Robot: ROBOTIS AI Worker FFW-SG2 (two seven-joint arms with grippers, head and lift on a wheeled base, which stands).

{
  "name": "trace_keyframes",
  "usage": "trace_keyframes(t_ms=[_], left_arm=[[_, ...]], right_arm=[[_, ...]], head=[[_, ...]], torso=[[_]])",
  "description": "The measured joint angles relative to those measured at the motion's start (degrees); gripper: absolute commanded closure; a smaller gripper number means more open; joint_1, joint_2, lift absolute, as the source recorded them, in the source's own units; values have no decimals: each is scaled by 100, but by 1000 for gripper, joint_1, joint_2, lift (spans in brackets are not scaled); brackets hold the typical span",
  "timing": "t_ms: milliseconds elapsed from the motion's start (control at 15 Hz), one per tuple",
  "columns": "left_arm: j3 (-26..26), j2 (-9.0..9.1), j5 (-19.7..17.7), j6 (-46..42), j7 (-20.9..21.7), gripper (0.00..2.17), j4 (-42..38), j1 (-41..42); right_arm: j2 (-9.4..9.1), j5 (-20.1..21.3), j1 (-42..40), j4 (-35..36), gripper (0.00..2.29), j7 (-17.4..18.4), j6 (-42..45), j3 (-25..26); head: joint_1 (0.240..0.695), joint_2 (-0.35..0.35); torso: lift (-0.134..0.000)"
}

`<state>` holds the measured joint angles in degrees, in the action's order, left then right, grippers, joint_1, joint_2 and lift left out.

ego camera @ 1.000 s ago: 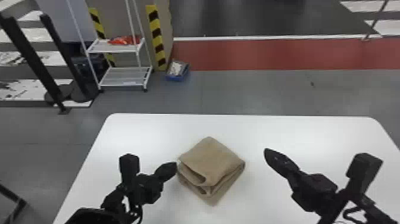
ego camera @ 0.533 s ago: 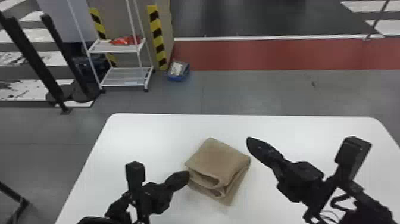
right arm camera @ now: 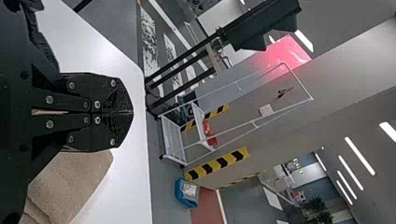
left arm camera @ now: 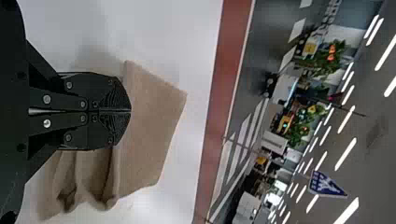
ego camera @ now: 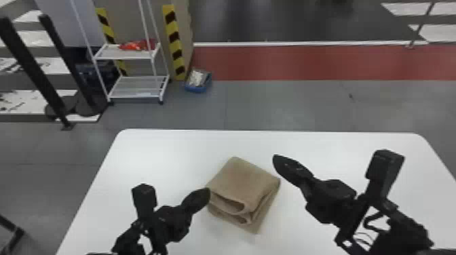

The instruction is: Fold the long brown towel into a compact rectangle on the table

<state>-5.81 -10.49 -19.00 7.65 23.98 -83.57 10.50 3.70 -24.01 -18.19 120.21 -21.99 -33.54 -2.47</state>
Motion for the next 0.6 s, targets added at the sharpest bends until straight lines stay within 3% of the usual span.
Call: trace_keyframes(t_ms=[67, 200, 600], left_arm=[[-38, 19, 229, -444, -297, 1986, 234, -137], [-147, 36, 478, -746, -497, 1986, 758, -462], [-447, 48, 677, -130, -603, 1986, 1119, -737]], right_arm=[[5, -8, -22, 1, 1980, -6, 0, 19], [22, -49, -64, 28, 1976, -23, -12, 80], [38, -86, -73, 99, 1980, -58, -61, 181]], head=[[695, 96], [695, 104], [695, 74]], torso=[[0], [0], [0]])
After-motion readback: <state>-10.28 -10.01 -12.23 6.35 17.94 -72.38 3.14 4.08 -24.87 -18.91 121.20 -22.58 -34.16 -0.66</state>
